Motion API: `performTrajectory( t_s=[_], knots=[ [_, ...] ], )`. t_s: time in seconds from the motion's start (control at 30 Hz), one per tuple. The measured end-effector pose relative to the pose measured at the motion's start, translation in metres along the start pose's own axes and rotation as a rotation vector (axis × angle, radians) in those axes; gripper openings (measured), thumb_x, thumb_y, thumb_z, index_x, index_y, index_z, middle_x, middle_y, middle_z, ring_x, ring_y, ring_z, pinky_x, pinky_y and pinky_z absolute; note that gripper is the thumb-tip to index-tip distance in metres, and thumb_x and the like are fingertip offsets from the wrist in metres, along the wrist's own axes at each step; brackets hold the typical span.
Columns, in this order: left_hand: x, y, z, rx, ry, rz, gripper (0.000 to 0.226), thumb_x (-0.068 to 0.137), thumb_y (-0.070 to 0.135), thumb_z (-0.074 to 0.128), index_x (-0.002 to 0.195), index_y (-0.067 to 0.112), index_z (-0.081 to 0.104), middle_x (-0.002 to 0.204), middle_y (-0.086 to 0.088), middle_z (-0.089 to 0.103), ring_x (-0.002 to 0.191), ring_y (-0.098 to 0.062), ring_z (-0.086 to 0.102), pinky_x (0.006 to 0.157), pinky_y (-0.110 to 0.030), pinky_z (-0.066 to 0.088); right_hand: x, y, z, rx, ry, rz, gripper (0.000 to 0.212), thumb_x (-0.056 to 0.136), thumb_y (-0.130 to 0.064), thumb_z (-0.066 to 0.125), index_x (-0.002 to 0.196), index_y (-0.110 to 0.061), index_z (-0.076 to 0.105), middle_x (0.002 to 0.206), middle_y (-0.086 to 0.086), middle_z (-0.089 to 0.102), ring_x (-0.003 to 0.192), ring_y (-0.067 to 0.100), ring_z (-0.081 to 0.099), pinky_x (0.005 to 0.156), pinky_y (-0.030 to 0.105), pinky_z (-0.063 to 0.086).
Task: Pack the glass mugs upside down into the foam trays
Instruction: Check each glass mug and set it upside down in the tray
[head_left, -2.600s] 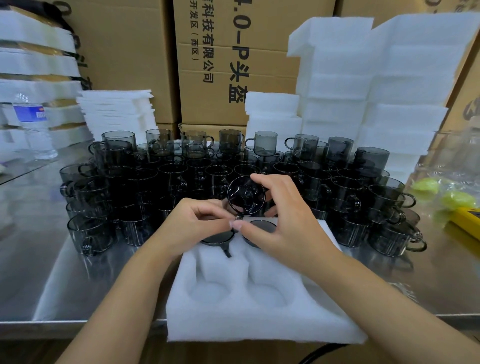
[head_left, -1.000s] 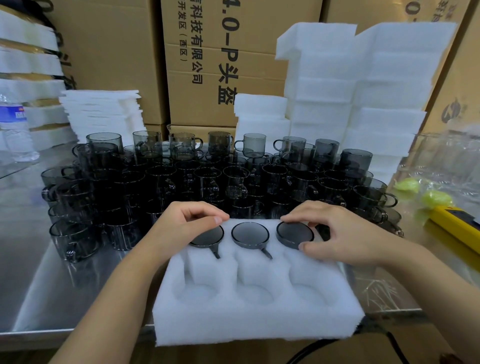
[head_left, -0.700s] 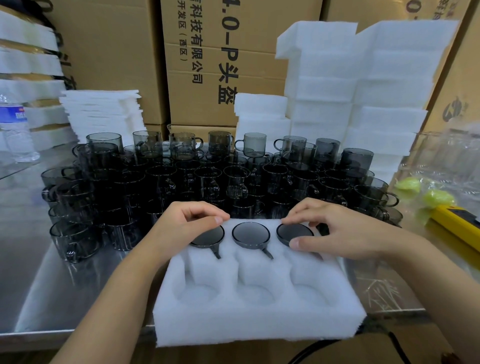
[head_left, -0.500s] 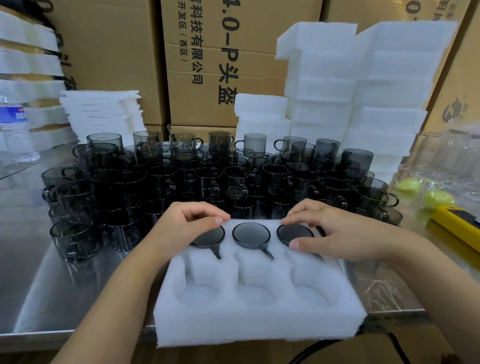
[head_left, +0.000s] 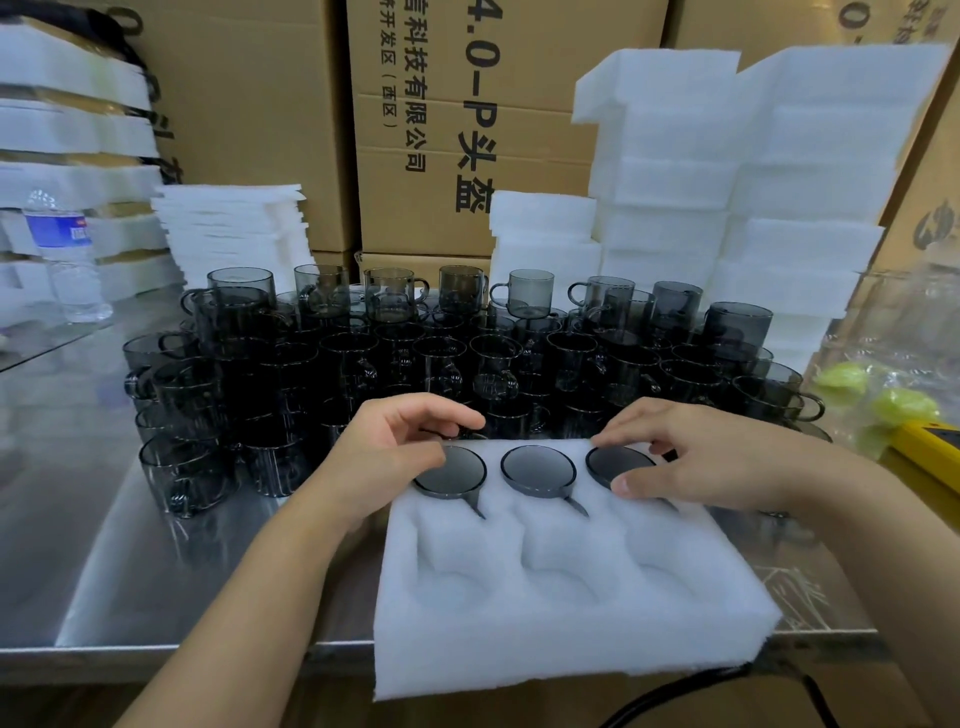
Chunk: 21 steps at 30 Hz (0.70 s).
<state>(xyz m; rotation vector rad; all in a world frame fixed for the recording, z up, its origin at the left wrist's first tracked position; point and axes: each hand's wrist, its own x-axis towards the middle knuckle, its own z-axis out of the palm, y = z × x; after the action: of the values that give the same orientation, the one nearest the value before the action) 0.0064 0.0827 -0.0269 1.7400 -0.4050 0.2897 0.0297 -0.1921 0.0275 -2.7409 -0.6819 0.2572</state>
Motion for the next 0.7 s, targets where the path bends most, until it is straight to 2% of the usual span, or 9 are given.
performTrajectory(
  t_s=[0.17,0.23,0.3,0.37,0.5,0.57,0.6,0.63,0.7],
  knots=[
    [0.006,-0.003,-0.004,-0.072,0.417,0.013,0.053,0.078,-0.018,0.046,0.06,0.025,0.072,0.067,0.008,0.071,0.062,0.004,0.061,0.056,-0.008,0.044,0.0,-0.01,-0.007,-0.109,-0.046,0.006,0.043,0.082,-0.047,0.062,0.124,-0.044,0.054,0.122,-0.031,0.041,0.103,-0.007,0.045,0.091,0.02,0.036],
    [0.008,-0.006,-0.006,-0.014,0.544,0.005,0.052,0.079,-0.012,0.048,0.055,0.029,0.069,0.064,0.01,0.07,0.056,0.004,0.057,0.053,-0.01,0.044,0.0,-0.02,-0.012,-0.197,-0.037,-0.013,0.037,0.082,-0.048,0.059,0.117,-0.037,0.06,0.119,-0.023,0.051,0.103,-0.001,0.051,0.091,0.022,0.042],
    [0.009,-0.01,-0.007,0.036,0.613,-0.023,0.052,0.08,-0.007,0.049,0.053,0.033,0.068,0.062,0.012,0.068,0.049,0.001,0.049,0.048,-0.017,0.04,0.003,-0.033,-0.015,-0.195,0.042,-0.039,0.033,0.083,-0.051,0.056,0.109,-0.031,0.065,0.104,-0.019,0.061,0.099,0.004,0.058,0.087,0.024,0.047],
    [0.01,-0.012,-0.007,0.039,0.674,-0.043,0.05,0.08,-0.004,0.049,0.053,0.034,0.068,0.059,0.012,0.068,0.047,0.0,0.047,0.048,-0.021,0.038,0.01,-0.047,-0.016,-0.131,0.14,-0.075,0.028,0.086,-0.05,0.056,0.11,-0.036,0.065,0.091,-0.027,0.059,0.092,-0.004,0.057,0.077,0.014,0.044],
    [0.008,-0.013,-0.007,0.109,0.729,-0.085,0.045,0.08,0.0,0.045,0.053,0.029,0.065,0.06,0.007,0.067,0.043,-0.001,0.05,0.052,-0.028,0.041,0.032,-0.076,-0.005,-0.163,0.24,-0.205,0.027,0.094,-0.026,0.048,0.112,-0.034,0.066,0.083,-0.025,0.054,0.07,-0.013,0.05,0.059,0.0,0.034],
    [0.007,-0.014,-0.005,0.184,0.709,-0.093,0.039,0.078,0.005,0.043,0.056,0.028,0.065,0.063,0.005,0.068,0.044,-0.009,0.049,0.052,-0.034,0.044,0.045,-0.09,0.006,-0.186,0.193,-0.231,0.032,0.096,-0.019,0.043,0.116,-0.029,0.065,0.088,-0.02,0.058,0.068,-0.012,0.05,0.058,0.002,0.035],
    [0.007,-0.015,-0.005,0.205,0.702,-0.094,0.037,0.076,0.007,0.042,0.058,0.028,0.065,0.064,0.006,0.068,0.044,-0.01,0.049,0.052,-0.034,0.046,0.053,-0.094,0.012,-0.203,0.156,-0.231,0.032,0.097,-0.018,0.041,0.117,-0.025,0.065,0.099,-0.013,0.064,0.078,-0.007,0.054,0.068,0.009,0.042],
    [0.007,-0.015,-0.005,0.21,0.696,-0.094,0.037,0.076,0.007,0.041,0.059,0.029,0.066,0.064,0.007,0.069,0.043,-0.009,0.049,0.051,-0.031,0.046,0.06,-0.097,0.017,-0.222,0.111,-0.21,0.03,0.098,-0.02,0.039,0.115,-0.02,0.065,0.109,-0.004,0.066,0.092,0.007,0.059,0.079,0.022,0.047],
    [0.008,-0.015,-0.005,0.175,0.66,-0.082,0.043,0.079,0.002,0.041,0.059,0.03,0.066,0.066,0.009,0.07,0.041,-0.005,0.049,0.046,-0.022,0.045,0.071,-0.099,0.022,-0.22,0.05,-0.158,0.034,0.101,-0.027,0.036,0.106,-0.01,0.065,0.108,0.007,0.066,0.098,0.026,0.059,0.082,0.035,0.049]
  ],
)
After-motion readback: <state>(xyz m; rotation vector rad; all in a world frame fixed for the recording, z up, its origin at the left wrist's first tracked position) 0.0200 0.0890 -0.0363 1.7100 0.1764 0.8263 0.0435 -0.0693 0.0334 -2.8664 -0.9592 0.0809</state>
